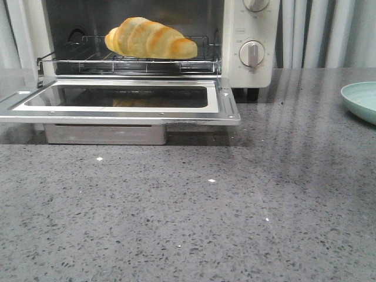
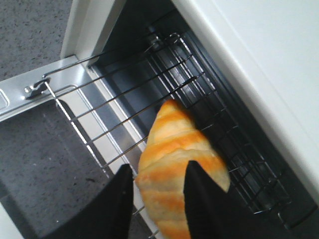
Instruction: Put bread in oven
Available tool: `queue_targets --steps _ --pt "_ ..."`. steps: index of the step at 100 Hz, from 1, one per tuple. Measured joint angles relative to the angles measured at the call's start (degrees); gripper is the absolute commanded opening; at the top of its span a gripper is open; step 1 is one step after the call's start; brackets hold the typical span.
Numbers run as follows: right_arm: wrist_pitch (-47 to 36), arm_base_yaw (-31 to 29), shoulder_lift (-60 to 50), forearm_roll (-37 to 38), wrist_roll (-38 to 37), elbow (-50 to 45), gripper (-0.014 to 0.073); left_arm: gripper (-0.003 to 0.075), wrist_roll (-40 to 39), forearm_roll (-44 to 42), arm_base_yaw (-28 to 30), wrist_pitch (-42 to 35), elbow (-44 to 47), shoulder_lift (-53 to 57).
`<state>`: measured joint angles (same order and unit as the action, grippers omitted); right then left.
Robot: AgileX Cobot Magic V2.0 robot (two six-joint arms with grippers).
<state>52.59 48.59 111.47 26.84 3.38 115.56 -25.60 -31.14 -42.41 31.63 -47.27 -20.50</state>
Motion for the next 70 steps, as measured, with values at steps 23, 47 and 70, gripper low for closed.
queue_targets --steps 23,47,70 --pt "4.2 1.2 -1.5 -2.5 0.0 0.1 0.0085 -0.0022 -1.2 -2.8 0.0 2.4 0.3 4.3" --pt "9.8 1.2 -6.5 -3.9 0.0 0.2 0.0085 -0.0022 -5.7 -5.3 0.3 2.2 5.3 8.0" --pt "16.0 1.2 -12.6 -4.1 0.0 0.2 -0.0039 -0.0022 -7.3 -5.9 7.4 1.5 10.0 9.9"
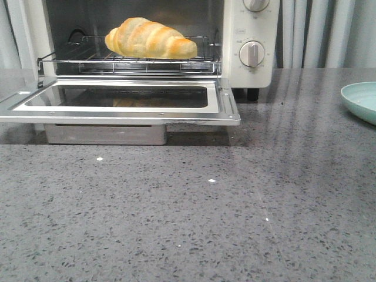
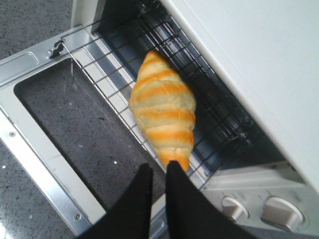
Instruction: Put bread in oven
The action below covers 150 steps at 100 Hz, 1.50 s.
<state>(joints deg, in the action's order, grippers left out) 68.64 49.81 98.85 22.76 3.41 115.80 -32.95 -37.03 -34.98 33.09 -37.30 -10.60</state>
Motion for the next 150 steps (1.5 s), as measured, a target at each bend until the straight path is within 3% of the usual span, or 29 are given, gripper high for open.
queue_targets --steps 24,46,70,113,150 --pt "3.5 0.0 -7.3 0.6 -2.1 0.0 -0.0055 -0.0022 -0.1 1.6 9.7 -4.9 2.5 0.1" --pt "4.1 0.0 -14.4 5.9 -6.1 0.0 -0.0055 -0.0022 -0.1 4.1 17.3 -10.3 5.8 0.1" --pt "4.1 0.0 -22.7 10.6 -9.4 -3.3 -0.0048 -0.0022 -0.1 5.0 21.5 -12.5 7.9 0.1" --pt "4.1 0.0 -40.6 21.2 -25.3 -31.5 -0.0046 -0.0022 -0.1 5.3 21.6 -12.5 8.0 0.1" --pt "4.1 0.0 -57.2 23.2 -36.1 -51.0 -0.0046 -0.0022 -0.1 5.6 21.6 -12.4 8.0 0.1"
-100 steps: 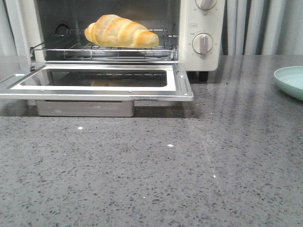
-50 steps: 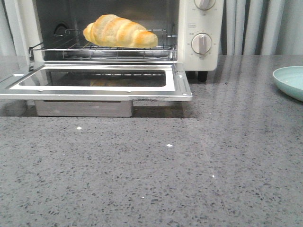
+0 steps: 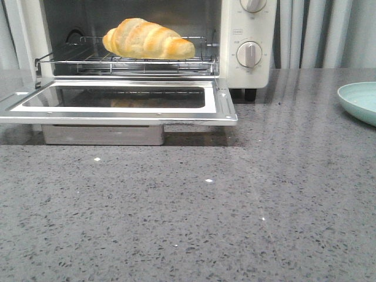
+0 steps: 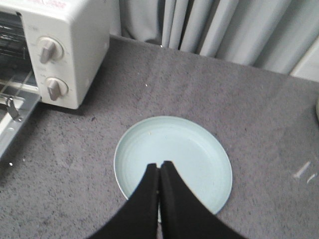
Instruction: Put bread in oven
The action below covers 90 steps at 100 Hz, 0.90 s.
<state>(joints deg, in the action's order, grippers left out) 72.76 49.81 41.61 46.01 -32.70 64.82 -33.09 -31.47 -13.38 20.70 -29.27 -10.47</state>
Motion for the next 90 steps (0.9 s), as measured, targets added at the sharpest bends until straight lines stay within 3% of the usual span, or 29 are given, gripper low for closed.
queue_targets --steps 33,90 --pt "0.0 0.0 -8.9 0.1 -3.8 -10.4 -0.0048 -0.0022 0.0 0.0 0.0 0.0 0.0 0.0" --pt "0.0 0.0 -11.8 -0.8 -3.8 -11.0 -0.0048 -0.0021 0.0 0.0 0.0 0.0 0.0 0.0"
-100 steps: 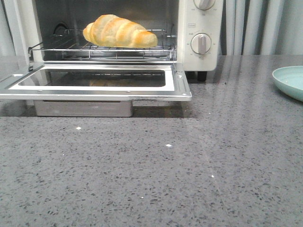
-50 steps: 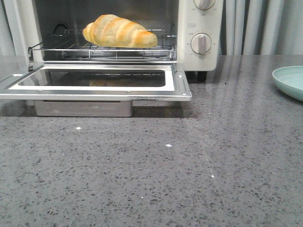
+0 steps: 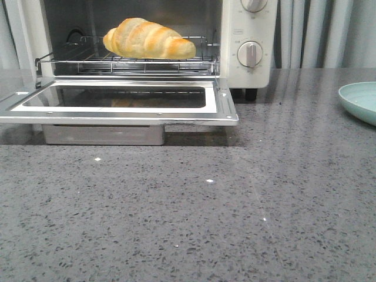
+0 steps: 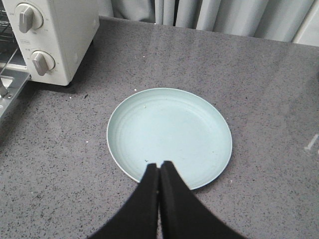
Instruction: Put bread in oven
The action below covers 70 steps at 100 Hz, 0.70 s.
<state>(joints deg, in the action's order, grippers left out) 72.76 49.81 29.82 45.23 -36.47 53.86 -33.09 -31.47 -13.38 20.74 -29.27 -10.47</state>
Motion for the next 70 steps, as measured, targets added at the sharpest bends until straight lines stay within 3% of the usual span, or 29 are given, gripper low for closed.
queue_targets --steps 25,50,70 --pt "-1.0 0.0 0.0 0.2 0.0 -1.0 -0.0048 -0.0021 0.0 0.0 0.0 0.0 0.0 0.0" --pt "-11.6 0.0 0.0 3.0 -5.1 -8.6 -0.0048 -0.0021 0.0 0.0 0.0 0.0 0.0 0.0" --pt "-20.4 -0.7 0.0 0.3 -8.0 -13.8 -0.0048 -0.0022 0.0 0.0 0.0 0.0 0.0 0.0"
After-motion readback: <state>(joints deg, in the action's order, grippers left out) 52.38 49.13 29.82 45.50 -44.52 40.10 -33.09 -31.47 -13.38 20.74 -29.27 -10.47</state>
